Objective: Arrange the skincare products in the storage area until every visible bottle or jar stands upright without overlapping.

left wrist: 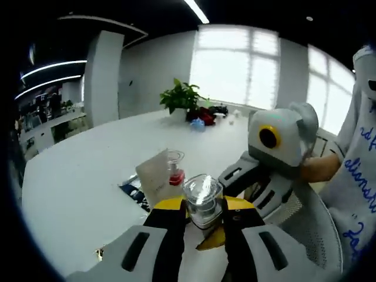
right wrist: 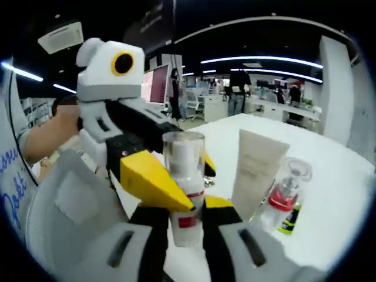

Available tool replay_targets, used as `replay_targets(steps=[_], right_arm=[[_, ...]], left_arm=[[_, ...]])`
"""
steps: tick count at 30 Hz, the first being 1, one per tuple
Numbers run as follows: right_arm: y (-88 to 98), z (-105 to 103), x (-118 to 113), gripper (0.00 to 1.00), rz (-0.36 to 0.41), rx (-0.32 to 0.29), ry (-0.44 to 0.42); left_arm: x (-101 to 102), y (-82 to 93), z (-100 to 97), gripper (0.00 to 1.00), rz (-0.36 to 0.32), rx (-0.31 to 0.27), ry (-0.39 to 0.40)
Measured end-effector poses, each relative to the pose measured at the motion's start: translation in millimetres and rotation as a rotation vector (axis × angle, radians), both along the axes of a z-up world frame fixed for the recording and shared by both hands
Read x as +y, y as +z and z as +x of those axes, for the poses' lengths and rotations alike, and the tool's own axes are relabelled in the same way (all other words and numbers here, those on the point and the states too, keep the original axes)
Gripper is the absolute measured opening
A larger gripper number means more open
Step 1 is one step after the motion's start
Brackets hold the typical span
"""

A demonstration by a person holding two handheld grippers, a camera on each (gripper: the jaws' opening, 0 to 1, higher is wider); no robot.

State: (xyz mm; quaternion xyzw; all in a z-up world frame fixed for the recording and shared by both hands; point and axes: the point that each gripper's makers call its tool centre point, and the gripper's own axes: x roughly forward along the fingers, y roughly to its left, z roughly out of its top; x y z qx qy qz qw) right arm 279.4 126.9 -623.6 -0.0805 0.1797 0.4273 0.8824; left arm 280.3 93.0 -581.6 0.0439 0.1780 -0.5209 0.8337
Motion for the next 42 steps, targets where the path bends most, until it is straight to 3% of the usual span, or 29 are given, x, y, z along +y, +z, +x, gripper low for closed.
replay_targets(steps=[5,11,14,17,24,35,42], right_arm=[[-0.8,-1,-4,0.21,-0.008,0.006,-0.055],[-3.9,2,-8,0.21,-0.086,-0.037,-0.111],[-2.3,3,-8,0.21,-0.082,-0.044,-0.122],[-4.0,3,-8,0.21,-0.100,-0.053,-0.115],[-3.7,-3,-2,0.21,-0.081,-0.044,-0.045],[8.5,-17,6,0.23,-0.069,-0.095,0.147],[13.1,-24,6,0.24,-0.033,-0.085,0.203]], left_arm=[[-4,13.1,9.1,0.22,-0.120,0.042,0.178],[-3,9.7,15.8,0.19,-0.126,0.021,0.281],[-2,11.0,16.8,0.19,-0.166,0.021,0.336],[-2,8.9,15.4,0.18,-0.161,0.007,0.350],[0,8.0,10.2,0.18,-0.111,0.006,0.234],[-4,19.0,-8.7,0.18,0.001,-0.098,-0.120],[-7,24.5,-25.9,0.18,-0.009,-0.084,-0.289]])
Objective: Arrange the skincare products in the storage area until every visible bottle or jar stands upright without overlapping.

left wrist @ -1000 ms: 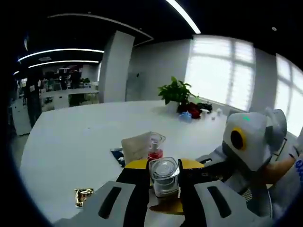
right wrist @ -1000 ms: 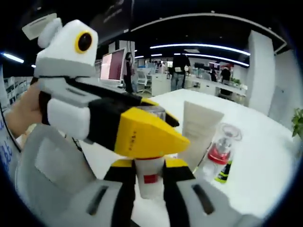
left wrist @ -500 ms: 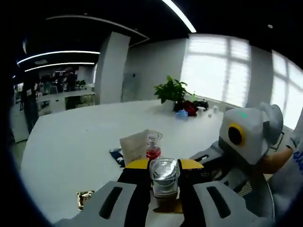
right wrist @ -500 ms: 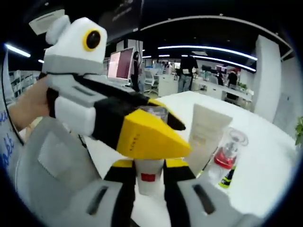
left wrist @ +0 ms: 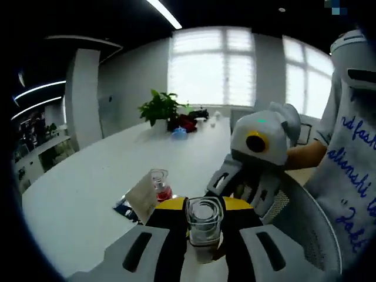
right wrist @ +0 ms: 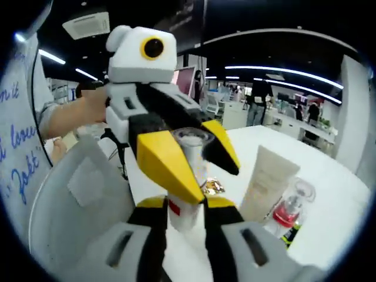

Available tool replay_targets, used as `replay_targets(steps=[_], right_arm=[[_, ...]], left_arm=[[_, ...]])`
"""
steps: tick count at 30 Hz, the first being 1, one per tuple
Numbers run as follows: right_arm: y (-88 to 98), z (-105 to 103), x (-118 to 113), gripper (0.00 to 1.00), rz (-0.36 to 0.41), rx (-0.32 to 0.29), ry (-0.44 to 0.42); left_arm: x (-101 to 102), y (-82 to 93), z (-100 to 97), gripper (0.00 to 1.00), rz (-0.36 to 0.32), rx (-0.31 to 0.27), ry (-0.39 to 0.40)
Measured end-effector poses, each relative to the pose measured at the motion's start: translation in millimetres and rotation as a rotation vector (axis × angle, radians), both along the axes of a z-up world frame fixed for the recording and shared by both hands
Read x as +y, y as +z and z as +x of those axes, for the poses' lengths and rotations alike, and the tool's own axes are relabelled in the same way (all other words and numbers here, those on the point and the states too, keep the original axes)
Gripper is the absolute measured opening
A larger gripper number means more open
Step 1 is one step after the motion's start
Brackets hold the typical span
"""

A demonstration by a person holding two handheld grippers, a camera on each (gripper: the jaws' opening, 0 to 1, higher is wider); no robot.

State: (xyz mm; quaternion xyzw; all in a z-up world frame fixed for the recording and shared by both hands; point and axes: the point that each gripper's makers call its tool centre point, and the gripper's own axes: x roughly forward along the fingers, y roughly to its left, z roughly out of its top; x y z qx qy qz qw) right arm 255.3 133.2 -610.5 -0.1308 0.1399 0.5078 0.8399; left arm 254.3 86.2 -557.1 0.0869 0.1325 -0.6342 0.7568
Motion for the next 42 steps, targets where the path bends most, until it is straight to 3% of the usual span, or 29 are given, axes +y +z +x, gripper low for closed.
replay_targets(steps=[8,16,23,32,42], right_arm=[[2.8,-9,10,0.24,0.015,-0.019,0.029],[2.3,1,2,0.23,0.001,-0.017,-0.035],[-3.8,8,-3,0.22,-0.017,0.004,-0.054],[-17.1,6,-5,0.22,-0.041,0.047,-0.032],[-25.2,10,-6,0.23,-0.060,0.067,-0.029]], left_arm=[[-3,1.6,-12.3,0.18,-0.021,0.026,-0.088],[-5,4.0,-3.2,0.19,-0.055,0.012,-0.026],[-2,0.3,1.6,0.21,-0.040,-0.009,-0.007],[10,-8.4,9.4,0.19,-0.038,0.009,0.019],[8,-14.9,9.8,0.16,-0.019,-0.004,0.014]])
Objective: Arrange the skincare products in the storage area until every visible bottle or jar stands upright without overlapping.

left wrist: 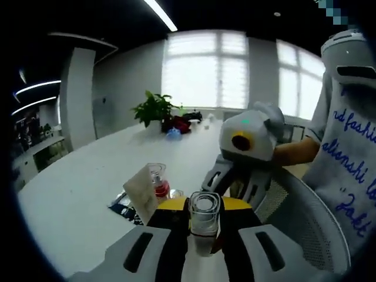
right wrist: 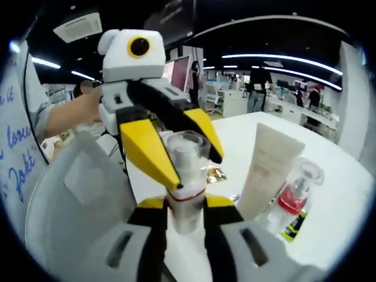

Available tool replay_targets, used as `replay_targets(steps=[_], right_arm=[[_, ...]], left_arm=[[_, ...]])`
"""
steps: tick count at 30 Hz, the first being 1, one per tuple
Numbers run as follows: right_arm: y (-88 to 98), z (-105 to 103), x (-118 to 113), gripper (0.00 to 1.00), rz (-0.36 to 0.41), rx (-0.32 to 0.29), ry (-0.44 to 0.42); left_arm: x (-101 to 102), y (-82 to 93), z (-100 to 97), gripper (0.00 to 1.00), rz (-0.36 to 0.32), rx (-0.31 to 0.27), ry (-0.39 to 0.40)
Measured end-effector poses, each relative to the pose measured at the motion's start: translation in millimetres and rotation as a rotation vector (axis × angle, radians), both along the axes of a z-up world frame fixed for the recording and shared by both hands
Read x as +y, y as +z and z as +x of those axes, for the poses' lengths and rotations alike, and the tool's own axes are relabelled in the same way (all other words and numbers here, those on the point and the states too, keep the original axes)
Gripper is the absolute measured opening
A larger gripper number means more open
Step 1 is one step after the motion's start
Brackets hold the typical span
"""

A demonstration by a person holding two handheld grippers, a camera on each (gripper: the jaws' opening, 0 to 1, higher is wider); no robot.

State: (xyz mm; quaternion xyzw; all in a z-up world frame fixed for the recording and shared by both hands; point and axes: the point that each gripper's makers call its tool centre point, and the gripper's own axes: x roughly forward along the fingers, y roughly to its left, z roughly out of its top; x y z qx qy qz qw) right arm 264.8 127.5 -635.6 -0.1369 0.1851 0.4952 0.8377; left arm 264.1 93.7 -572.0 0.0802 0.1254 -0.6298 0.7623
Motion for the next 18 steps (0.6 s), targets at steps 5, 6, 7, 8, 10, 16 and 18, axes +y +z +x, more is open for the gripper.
replay_targets(steps=[5,6,7,8,10,16,18], right_arm=[[-3.2,3,-3,0.24,-0.004,-0.001,-0.024],[-4.1,4,-4,0.24,-0.008,-0.001,-0.030],[-4.3,4,-5,0.24,-0.008,-0.001,-0.031],[-5.0,3,-5,0.24,-0.010,0.003,-0.031],[-5.3,4,-7,0.24,-0.010,0.004,-0.035],[-8.5,5,-10,0.24,-0.032,0.004,-0.045],[-11.9,6,-12,0.24,-0.037,0.012,-0.051]], left_arm=[[-2,-3.6,2.6,0.16,0.006,0.001,-0.001],[-2,-4.8,3.4,0.16,0.007,0.004,-0.002],[-3,-5.2,3.7,0.16,0.005,0.005,-0.003],[-3,-6.8,4.3,0.16,0.005,0.013,-0.004],[-5,-10.7,4.3,0.16,0.013,0.016,-0.004],[-8,-18.2,6.6,0.16,0.023,0.026,-0.007],[-10,-20.3,6.7,0.16,0.027,0.030,-0.006]])
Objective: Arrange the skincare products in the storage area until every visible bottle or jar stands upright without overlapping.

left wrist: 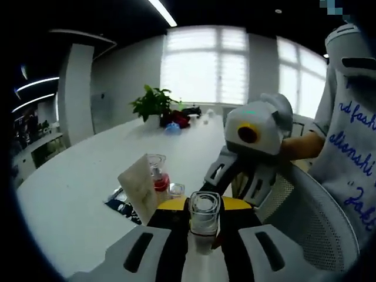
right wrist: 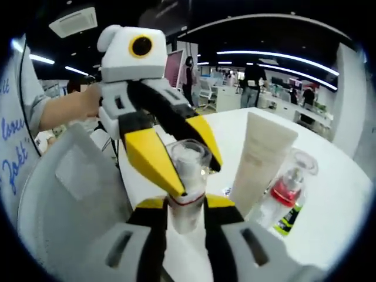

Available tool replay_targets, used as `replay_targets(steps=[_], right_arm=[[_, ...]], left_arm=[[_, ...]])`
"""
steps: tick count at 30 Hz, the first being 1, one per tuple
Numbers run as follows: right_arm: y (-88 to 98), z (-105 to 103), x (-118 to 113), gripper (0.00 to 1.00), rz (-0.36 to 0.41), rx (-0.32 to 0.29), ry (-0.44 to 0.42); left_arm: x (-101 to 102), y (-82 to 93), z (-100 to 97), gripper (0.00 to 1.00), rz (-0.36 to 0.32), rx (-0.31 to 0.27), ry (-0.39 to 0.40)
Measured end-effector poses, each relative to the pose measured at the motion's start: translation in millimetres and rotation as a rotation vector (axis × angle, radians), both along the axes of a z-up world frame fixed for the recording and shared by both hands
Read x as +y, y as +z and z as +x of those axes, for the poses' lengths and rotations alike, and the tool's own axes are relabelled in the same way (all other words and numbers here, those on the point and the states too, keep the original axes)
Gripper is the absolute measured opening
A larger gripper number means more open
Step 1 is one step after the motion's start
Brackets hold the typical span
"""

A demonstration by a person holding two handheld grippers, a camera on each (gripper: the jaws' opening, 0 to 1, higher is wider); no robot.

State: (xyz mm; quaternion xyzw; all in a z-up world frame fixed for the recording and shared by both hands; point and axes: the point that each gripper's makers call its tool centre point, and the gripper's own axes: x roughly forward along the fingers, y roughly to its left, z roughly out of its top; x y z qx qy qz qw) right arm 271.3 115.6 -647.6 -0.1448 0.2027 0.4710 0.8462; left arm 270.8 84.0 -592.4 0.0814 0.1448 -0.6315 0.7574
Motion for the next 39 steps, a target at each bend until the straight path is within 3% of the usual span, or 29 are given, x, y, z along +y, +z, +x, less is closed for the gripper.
replay_targets(steps=[12,20,32,39], right_arm=[[-25.6,12,0,0.23,-0.144,0.020,0.094],[-39.7,16,6,0.22,-0.143,0.049,0.104],[-50.2,22,8,0.22,-0.154,0.024,0.084],[-49.5,23,9,0.22,-0.132,0.036,0.069]], left_arm=[[-1,-24.9,7.0,0.16,0.085,0.006,0.016],[3,-38.6,9.7,0.16,0.121,0.015,0.036],[5,-49.2,12.1,0.17,0.140,0.019,0.042],[8,-48.5,15.4,0.17,0.115,0.044,0.051]])
